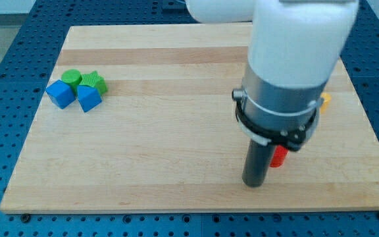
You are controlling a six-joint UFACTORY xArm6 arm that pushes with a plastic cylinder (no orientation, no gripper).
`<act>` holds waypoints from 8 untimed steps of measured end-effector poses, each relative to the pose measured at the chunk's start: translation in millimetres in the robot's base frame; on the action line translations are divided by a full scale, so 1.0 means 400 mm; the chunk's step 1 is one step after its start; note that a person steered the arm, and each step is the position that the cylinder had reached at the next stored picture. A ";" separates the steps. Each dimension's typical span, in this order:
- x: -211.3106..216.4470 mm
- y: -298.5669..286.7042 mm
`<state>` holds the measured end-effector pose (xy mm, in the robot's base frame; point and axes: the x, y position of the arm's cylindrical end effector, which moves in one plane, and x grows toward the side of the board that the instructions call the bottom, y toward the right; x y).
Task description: Slide the red circle into the bottom left side of the yellow heart
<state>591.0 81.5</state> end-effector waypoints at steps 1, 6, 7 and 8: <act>-0.037 0.058; -0.226 0.129; -0.257 0.129; -0.240 0.116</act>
<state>495.1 128.1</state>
